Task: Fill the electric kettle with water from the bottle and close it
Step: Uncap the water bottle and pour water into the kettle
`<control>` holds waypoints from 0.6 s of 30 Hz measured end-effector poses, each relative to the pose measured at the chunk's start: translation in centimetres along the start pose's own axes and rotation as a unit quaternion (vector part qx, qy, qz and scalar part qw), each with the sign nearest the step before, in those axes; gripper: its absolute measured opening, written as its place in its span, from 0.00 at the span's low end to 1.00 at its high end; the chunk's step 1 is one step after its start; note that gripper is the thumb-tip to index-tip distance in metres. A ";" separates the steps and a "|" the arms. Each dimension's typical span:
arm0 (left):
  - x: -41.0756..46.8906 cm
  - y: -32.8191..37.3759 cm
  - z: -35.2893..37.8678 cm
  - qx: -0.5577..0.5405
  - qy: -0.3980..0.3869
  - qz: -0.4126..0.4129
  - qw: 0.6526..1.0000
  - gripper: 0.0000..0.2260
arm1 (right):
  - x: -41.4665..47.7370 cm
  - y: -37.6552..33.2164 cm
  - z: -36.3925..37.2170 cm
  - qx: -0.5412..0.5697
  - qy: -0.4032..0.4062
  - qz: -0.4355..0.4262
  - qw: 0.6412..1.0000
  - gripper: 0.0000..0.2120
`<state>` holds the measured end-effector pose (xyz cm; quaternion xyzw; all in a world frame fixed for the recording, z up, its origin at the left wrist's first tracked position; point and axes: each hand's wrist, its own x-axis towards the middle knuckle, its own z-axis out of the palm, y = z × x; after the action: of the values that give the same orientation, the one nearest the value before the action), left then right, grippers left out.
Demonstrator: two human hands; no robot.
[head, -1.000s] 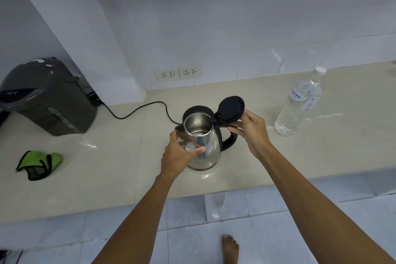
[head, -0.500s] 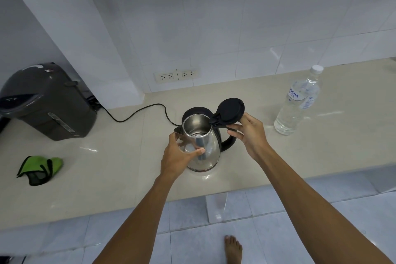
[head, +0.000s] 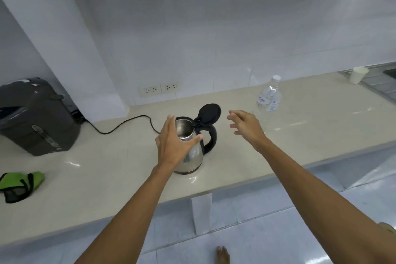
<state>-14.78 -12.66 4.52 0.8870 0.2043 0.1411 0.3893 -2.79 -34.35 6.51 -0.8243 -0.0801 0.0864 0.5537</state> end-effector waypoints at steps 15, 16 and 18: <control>1.1 14.2 11.6 -0.079 -0.121 0.097 0.985 0.51 | 3.8 -2.2 -16.0 -0.226 0.059 -0.084 0.969 0.19; 1.8 14.8 12.7 -0.082 -0.129 0.093 0.984 0.51 | 4.9 -1.9 -16.9 -0.227 0.060 -0.086 0.968 0.19; 3.6 15.9 15.0 -0.082 -0.137 0.084 0.984 0.52 | 7.2 -1.7 -18.5 -0.226 0.055 -0.091 0.968 0.20</control>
<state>-1.46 -30.26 6.87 0.8773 0.0612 0.0671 0.4712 8.40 -48.76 14.56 -0.9209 -0.1411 -0.0301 0.3620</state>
